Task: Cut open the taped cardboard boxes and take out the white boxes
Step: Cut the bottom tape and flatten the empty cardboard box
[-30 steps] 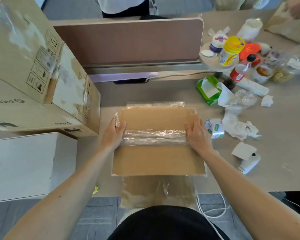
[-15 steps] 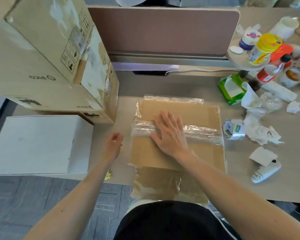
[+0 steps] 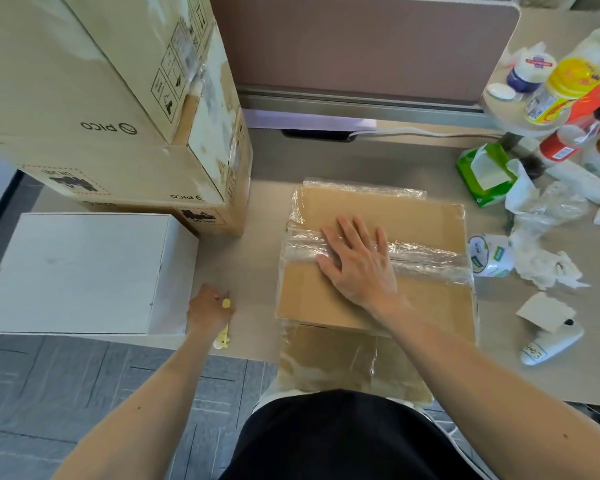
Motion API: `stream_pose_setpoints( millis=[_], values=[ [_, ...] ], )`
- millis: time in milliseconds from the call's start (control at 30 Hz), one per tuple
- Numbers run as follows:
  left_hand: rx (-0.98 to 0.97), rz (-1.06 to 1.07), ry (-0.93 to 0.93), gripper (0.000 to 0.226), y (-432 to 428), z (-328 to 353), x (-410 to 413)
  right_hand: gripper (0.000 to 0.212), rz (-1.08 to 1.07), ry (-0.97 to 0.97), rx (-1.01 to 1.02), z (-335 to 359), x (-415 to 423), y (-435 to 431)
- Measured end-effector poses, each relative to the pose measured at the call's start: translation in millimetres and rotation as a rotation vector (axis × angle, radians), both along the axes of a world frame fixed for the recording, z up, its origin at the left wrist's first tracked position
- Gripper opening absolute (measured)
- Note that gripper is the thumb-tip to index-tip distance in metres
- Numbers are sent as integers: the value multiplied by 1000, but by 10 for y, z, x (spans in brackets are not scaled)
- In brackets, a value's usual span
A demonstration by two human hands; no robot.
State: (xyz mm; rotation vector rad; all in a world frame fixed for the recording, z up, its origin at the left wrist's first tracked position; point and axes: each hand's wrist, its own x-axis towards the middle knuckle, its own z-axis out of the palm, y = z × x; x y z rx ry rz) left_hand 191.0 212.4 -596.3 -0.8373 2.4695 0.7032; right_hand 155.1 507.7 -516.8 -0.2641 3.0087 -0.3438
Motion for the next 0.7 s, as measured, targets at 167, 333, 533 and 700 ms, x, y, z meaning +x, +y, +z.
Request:
stream_pose_setpoints(
  millis=[167, 333, 533, 700],
  values=[
    [90, 37, 69, 45, 82, 82, -82, 59, -2, -4, -12, 16, 8, 10],
    [263, 67, 283, 45, 236, 440, -372, 59, -24, -59, -80, 91, -24, 9],
    [664, 75, 536, 44, 668, 1238, -726, 35, -162, -118, -605, 360, -131, 21],
    [1015, -62, 528, 39, 1091, 1539, -814, 44, -290, -390, -1149, 573, -171, -202]
  ],
)
